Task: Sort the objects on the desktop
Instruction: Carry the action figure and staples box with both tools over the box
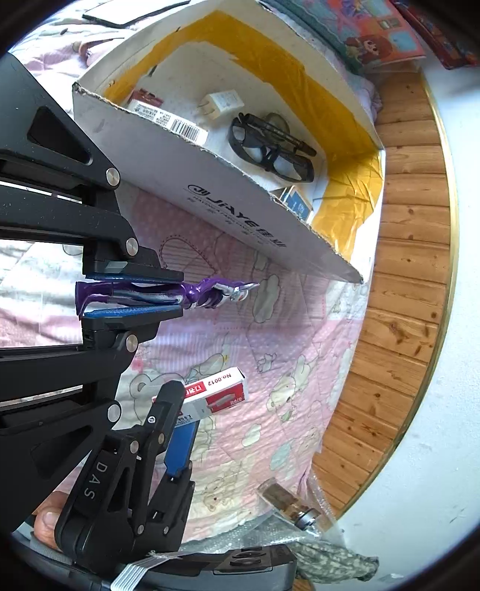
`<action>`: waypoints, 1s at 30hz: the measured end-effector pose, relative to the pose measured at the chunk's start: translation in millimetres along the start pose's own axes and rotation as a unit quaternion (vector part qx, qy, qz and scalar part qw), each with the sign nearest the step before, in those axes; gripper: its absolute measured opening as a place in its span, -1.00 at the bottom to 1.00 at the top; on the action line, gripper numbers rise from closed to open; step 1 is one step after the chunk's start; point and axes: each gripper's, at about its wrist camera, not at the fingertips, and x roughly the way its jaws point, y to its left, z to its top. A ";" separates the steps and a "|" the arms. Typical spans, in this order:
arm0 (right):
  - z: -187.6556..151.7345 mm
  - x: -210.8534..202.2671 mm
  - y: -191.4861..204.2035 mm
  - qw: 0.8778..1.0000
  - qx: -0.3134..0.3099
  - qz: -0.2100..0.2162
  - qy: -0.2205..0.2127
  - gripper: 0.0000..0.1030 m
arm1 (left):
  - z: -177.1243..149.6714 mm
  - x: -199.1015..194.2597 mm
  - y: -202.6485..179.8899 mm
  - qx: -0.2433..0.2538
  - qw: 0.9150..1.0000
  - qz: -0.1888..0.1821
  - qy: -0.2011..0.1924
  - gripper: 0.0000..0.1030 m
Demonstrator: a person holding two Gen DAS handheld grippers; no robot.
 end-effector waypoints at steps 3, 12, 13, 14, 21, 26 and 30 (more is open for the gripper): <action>1.0 -4.0 7.8 1.000 -0.007 0.000 -0.003 -0.24 | 1.2 -4.8 5.1 -0.005 1.000 0.002 -0.002 -0.80; 9.6 -12.1 27.2 1.000 -0.029 0.000 -0.009 -0.24 | 9.6 -17.2 17.5 -0.017 1.000 0.006 -0.015 -0.80; 10.8 -13.1 29.7 0.999 -0.032 0.000 -0.010 -0.24 | 10.4 -18.1 19.0 -0.018 1.000 0.006 -0.016 -0.80; 12.8 -13.1 31.7 0.999 -0.034 0.000 -0.010 -0.24 | 11.4 -19.1 20.0 -0.019 1.000 0.007 -0.017 -0.80; 27.6 -16.6 48.2 0.998 -0.053 0.001 -0.017 -0.24 | 18.4 -26.3 30.3 -0.029 0.999 0.006 -0.026 -0.80; 38.5 -19.7 61.5 0.997 -0.068 0.001 -0.022 -0.24 | 24.5 -31.8 40.2 -0.039 0.999 0.003 -0.032 -0.80; 48.3 -22.5 73.3 0.996 -0.081 0.001 -0.026 -0.24 | 29.4 -37.3 48.5 -0.045 0.998 0.000 -0.038 -0.80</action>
